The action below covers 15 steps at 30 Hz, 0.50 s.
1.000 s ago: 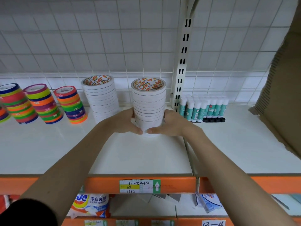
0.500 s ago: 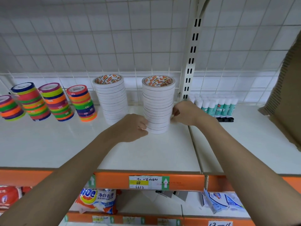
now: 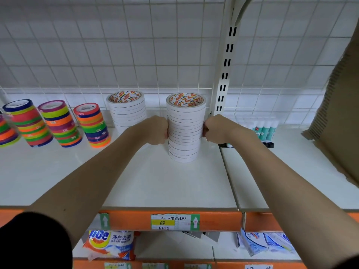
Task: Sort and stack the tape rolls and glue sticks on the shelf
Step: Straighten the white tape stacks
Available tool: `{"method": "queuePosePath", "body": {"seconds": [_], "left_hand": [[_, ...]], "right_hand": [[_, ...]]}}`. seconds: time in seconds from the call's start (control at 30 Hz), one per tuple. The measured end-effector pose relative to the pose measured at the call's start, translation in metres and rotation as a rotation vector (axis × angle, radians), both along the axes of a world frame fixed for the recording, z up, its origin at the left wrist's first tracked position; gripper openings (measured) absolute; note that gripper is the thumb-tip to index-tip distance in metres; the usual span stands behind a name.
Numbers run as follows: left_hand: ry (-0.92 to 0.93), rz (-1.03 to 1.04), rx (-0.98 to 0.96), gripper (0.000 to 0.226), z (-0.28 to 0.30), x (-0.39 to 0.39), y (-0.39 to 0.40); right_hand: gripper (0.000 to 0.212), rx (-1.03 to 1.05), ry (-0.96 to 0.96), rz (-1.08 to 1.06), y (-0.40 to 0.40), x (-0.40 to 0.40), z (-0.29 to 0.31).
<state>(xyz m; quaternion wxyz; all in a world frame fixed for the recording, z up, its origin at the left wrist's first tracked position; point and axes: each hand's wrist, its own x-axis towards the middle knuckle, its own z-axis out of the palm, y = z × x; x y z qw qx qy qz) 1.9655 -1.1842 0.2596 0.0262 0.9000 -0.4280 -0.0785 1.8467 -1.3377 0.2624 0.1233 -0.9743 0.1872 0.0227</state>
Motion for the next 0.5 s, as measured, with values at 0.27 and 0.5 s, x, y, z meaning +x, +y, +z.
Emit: {"method": "queuePosePath", "body": {"seconds": [0.27, 0.5], "left_hand": [[0.045, 0.019, -0.110, 0.013, -0.010, 0.004, 0.006], [0.130, -0.001, -0.094, 0.020, -0.023, 0.004, 0.010]], "right_hand": [[0.020, -0.012, -0.005, 0.004, 0.009, -0.007, 0.002], [0.015, 0.132, 0.088, 0.007, 0.010, -0.008, 0.001]]}}
